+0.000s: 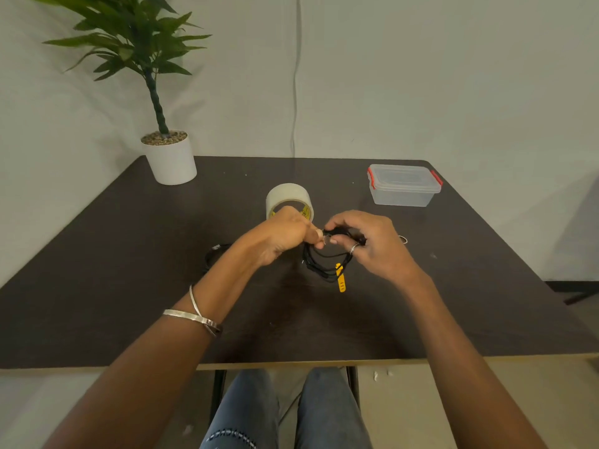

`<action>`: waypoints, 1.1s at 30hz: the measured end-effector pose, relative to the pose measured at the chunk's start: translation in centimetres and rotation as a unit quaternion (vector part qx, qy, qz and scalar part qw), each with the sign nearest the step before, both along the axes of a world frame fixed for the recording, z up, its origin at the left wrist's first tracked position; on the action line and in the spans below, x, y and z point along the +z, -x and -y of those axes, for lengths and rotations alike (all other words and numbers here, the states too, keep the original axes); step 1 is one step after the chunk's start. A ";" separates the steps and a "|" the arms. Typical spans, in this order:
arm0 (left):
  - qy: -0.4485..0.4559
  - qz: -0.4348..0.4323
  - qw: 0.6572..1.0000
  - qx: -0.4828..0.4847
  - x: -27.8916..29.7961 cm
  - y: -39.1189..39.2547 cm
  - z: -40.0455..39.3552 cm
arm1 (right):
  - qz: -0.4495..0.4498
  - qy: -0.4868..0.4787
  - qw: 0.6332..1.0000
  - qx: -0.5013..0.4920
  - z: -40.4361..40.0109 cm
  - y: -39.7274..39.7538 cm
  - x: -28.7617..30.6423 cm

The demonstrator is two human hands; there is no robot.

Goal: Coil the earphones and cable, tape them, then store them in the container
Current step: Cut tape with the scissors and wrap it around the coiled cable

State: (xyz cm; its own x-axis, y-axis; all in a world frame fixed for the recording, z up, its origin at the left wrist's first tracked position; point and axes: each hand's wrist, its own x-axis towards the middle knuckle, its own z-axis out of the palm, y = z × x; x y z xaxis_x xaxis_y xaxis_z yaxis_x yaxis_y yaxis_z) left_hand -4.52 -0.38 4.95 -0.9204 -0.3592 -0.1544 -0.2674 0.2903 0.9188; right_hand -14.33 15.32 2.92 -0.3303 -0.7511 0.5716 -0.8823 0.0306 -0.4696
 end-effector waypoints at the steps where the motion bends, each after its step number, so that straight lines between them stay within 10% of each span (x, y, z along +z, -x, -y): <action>1: -0.029 0.002 1.000 0.000 0.0 0.0 -0.1 | -0.008 0.002 1.000 0.000 -0.1 0.0 -0.1; 8: -0.222 0.034 0.974 0.016 0.3 -0.1 -0.5 | -0.047 0.066 0.997 0.006 -0.5 -0.4 -0.5; 19: -0.290 0.058 0.955 0.019 0.1 0.0 -0.7 | -0.031 0.088 0.996 0.013 -0.7 -0.1 -0.8; 27: -0.125 -0.024 0.991 0.035 -0.8 -0.1 -0.9 | -0.052 -0.012 0.999 -0.008 -0.6 0.2 0.5; 33: 0.083 -0.109 0.989 0.046 -1.8 -0.2 -1.9 | 0.197 -0.106 0.972 -0.067 -0.1 0.4 1.7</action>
